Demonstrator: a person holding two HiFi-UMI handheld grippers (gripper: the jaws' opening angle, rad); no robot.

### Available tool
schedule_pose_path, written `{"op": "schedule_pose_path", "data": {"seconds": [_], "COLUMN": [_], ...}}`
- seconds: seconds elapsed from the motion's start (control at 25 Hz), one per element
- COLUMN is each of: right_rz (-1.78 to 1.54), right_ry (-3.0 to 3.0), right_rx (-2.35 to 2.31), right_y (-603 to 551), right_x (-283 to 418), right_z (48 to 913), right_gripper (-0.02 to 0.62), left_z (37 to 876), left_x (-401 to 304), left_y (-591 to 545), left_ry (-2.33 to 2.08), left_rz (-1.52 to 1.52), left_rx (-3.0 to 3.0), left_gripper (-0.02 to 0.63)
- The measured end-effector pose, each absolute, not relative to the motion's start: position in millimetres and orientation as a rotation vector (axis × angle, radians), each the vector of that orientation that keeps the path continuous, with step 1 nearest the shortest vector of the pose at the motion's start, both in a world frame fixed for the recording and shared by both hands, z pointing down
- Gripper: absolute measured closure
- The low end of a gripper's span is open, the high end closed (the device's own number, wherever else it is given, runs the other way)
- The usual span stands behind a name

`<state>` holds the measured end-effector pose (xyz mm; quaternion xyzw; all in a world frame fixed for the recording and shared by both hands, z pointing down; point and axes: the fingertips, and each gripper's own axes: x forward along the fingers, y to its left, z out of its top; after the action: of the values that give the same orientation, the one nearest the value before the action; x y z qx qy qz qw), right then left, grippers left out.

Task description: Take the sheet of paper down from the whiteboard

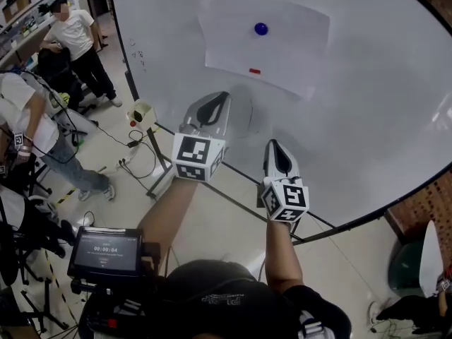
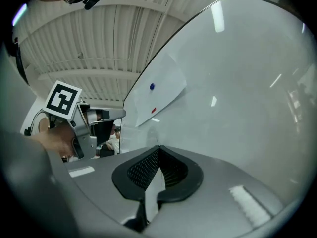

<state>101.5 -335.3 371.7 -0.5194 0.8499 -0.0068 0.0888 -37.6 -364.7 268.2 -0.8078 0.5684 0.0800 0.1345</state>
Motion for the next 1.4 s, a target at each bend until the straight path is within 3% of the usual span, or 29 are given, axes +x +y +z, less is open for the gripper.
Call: {"op": "schedule_pose_path", "data": {"seconds": [0.2, 0.52, 0.68, 0.88, 1.4], "right_rz": [0.052, 0.019, -0.111, -0.146, -0.181], "right_ry": [2.526, 2.413, 2.374, 2.321, 2.285], "right_rx": [-1.486, -1.481, -1.354, -1.253, -1.209], "right_y": [-346, -363, -365, -361, -369], "right_x": [109, 137, 150, 152, 145], "right_z": [340, 302, 285, 257, 229], "right_gripper": [0.581, 0.572, 0.496, 0.446, 0.436], "left_z": [218, 182, 162, 139, 125], "left_x": [-25, -15, 0, 10, 20], "left_y": [-382, -412, -418, -426, -435], "left_ry": [1.607, 1.53, 1.465, 1.438, 1.365], "left_rz": [0.217, 0.149, 0.143, 0.192, 0.183], "left_rx": [-2.255, -2.226, -2.222, -2.264, -2.257], "left_gripper": [0.595, 0.492, 0.439, 0.439, 0.447]}}
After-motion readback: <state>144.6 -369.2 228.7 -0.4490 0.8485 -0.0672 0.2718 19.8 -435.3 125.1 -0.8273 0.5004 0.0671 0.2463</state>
